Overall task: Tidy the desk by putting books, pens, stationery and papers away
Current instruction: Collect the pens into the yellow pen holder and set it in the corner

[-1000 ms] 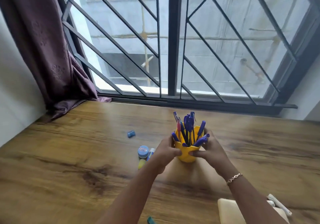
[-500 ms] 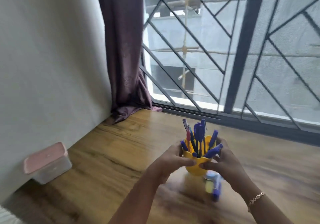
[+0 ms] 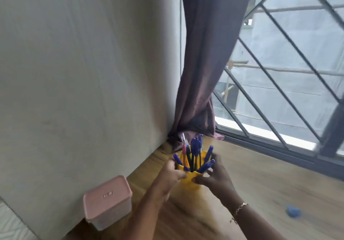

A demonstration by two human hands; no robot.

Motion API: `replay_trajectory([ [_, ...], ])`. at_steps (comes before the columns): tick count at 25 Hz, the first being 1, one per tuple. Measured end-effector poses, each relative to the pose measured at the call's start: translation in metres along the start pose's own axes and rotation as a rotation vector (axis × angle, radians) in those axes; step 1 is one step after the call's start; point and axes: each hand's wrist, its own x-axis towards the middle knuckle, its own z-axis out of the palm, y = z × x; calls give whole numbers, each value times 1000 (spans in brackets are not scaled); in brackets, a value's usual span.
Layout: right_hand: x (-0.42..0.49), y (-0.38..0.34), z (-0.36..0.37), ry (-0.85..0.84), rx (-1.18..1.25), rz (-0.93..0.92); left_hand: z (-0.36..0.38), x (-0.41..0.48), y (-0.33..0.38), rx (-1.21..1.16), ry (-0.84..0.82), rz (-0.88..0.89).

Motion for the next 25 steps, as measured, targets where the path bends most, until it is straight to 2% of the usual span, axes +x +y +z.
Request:
replay_trajectory([
  [5,62,-11,63,-61,-28,-22,-34,35,-9,-47,384,45],
  [8,84,-11,89,-80,-70,-10,-39,46,-8,-50,529,26],
  [18,102,-5,116,-57,-159,17,-38,48,-22,-74,554,22],
  [22,98,-8,114,-88,-195,28,-35,46,-30,12,551,7],
  [25,83,-10,99,-83,-311,-14,-23,35,-44,142,480,-17],
])
